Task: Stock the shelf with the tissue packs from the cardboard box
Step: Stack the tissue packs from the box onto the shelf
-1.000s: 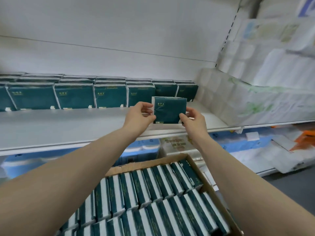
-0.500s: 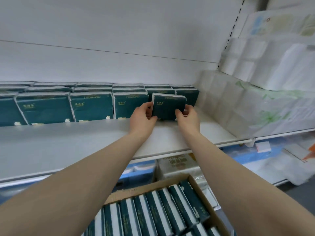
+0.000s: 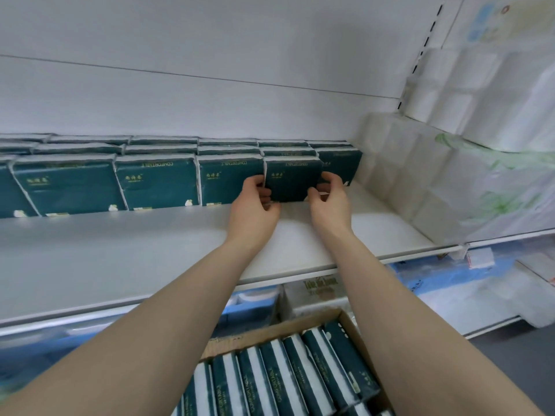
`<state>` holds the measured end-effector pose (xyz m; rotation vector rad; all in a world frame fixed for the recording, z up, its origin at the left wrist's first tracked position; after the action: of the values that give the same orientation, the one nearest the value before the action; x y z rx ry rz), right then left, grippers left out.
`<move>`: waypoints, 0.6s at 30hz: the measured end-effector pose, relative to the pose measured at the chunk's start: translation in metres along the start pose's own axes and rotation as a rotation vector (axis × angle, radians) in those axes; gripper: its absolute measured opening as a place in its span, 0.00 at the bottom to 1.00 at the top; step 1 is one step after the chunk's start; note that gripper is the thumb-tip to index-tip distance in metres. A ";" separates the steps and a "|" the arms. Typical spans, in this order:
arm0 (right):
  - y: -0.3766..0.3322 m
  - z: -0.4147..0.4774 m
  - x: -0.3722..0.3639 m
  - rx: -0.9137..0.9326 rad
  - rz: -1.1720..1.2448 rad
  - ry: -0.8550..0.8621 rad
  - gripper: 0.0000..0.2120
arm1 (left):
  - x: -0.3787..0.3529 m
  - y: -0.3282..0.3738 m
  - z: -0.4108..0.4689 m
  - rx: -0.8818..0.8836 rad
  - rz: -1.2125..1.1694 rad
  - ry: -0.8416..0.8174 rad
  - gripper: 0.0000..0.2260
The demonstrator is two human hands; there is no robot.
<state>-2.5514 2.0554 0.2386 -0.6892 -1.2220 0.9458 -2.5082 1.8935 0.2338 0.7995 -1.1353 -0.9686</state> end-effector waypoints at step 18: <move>0.003 -0.001 0.004 -0.054 0.027 0.012 0.21 | -0.001 0.001 -0.001 0.007 0.033 -0.062 0.20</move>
<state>-2.5509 2.0605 0.2377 -0.7544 -1.2338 0.9325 -2.5076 1.8952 0.2344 0.7582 -1.2024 -0.9678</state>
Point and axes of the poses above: each hand's wrist, its own z-axis towards the middle knuckle, its own x-axis out of the back of the hand, y = z × x, the point moved 5 cm from there along z, towards the middle knuckle, and after that the axes turned 14 degrees about -y, right-handed, at the moved point
